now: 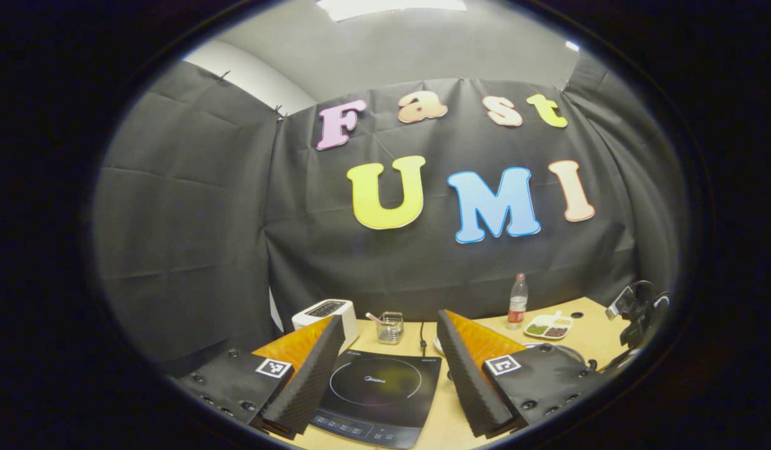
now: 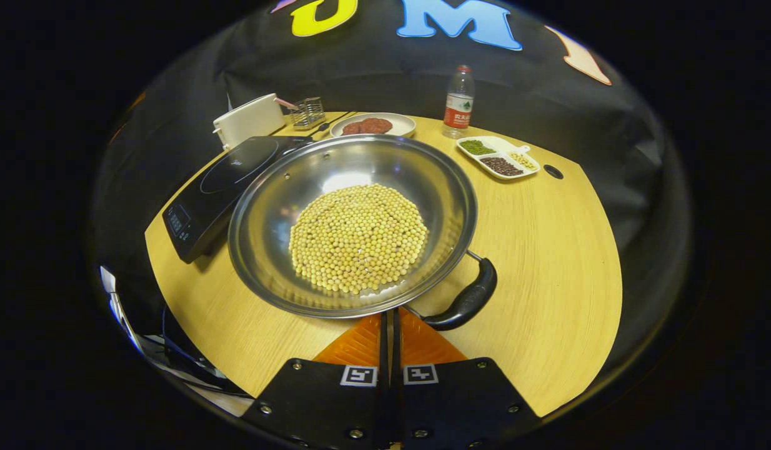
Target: First push the handle of the pot to place it horizontally, then grasp the pot with both hands and set it on the induction cooktop.
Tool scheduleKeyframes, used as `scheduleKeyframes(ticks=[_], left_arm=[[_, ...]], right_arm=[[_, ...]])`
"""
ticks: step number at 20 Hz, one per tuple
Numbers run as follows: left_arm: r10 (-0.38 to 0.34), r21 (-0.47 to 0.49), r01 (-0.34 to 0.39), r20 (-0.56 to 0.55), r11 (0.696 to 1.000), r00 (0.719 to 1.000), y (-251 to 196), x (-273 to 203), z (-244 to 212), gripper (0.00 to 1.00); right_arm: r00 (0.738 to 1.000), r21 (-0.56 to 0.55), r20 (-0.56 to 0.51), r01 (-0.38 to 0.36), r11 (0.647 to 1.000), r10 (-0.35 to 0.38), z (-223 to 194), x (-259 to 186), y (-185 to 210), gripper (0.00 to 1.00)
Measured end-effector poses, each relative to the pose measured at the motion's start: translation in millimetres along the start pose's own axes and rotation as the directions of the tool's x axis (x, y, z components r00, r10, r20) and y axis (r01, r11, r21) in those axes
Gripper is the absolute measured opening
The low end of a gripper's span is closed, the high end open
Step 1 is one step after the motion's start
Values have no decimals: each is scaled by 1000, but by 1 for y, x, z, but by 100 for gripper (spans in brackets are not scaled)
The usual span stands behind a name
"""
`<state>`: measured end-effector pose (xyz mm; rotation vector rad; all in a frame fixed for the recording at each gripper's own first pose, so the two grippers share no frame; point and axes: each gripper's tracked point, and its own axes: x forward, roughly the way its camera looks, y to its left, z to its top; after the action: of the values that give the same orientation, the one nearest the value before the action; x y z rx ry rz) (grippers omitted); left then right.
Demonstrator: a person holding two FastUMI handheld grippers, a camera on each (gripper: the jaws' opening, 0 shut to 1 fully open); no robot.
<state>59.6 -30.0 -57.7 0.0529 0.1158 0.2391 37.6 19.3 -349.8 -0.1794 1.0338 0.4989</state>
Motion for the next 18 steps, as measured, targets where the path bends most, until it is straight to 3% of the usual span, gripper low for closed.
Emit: scheduleKeyframes(ticks=[11, 15, 18], left_arm=[[33, 17, -32, -28, 999, 999, -34, 3, -11, 95], [51, 30, -49, -55, 998, 997, -47, 4, -22, 99], [42, 26, -40, -73, 999, 996, -63, 8, -32, 96]], right_arm=[[997, 101, 56, 52, 994, -57, 28, 15, -63, 1], [990, 117, 109, 77, 990, -90, 34, 13, -83, 1], [977, 151, 190, 65, 986, -94, 49, -4, -87, 1]])
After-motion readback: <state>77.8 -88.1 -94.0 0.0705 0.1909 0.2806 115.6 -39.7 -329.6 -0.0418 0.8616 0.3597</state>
